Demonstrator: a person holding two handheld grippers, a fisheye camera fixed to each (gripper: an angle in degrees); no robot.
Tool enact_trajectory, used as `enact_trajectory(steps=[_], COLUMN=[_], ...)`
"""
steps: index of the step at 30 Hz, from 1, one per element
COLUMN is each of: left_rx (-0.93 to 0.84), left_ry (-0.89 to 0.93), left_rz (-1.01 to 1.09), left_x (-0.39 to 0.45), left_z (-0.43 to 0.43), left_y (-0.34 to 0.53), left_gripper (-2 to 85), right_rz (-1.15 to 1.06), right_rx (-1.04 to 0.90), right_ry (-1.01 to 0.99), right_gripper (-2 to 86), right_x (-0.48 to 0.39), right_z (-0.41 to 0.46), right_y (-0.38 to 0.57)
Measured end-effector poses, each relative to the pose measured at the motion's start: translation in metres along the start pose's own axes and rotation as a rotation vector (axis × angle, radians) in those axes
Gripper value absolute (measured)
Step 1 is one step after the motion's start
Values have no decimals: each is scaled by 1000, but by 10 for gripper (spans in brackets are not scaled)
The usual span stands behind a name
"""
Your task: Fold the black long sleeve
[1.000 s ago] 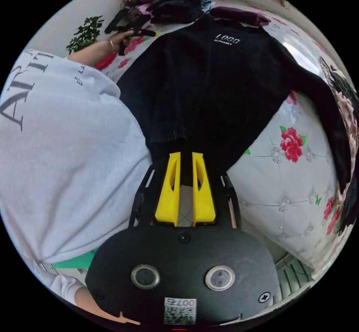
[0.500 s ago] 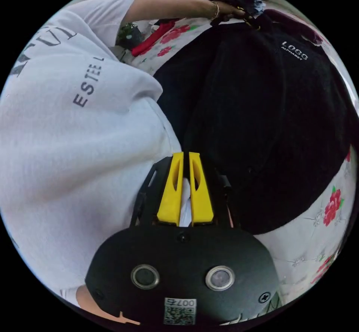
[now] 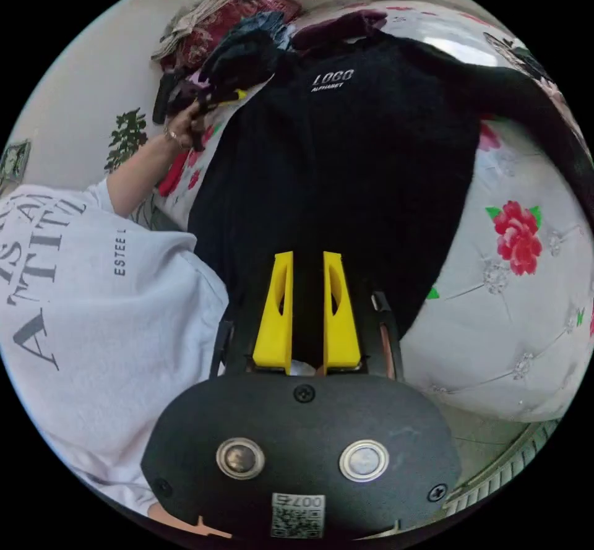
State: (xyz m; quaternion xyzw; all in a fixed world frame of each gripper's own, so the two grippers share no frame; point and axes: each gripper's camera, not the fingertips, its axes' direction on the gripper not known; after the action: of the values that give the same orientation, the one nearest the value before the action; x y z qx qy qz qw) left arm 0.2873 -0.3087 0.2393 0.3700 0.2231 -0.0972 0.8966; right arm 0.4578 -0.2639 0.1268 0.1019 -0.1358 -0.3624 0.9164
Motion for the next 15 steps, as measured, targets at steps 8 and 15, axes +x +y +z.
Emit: enact_trajectory(steps=[8, 15], left_rx=[-65, -157], left_ry=[-40, -40], left_rz=[-73, -123], left_x=[-4, -5], left_z=[-55, -72], left_y=[118, 125], left_gripper=[26, 12], right_rz=[590, 939], right_rx=[616, 851], right_ry=[233, 81], right_gripper=[49, 51], right_x=[168, 275], right_z=[-170, -211], right_y=[29, 55])
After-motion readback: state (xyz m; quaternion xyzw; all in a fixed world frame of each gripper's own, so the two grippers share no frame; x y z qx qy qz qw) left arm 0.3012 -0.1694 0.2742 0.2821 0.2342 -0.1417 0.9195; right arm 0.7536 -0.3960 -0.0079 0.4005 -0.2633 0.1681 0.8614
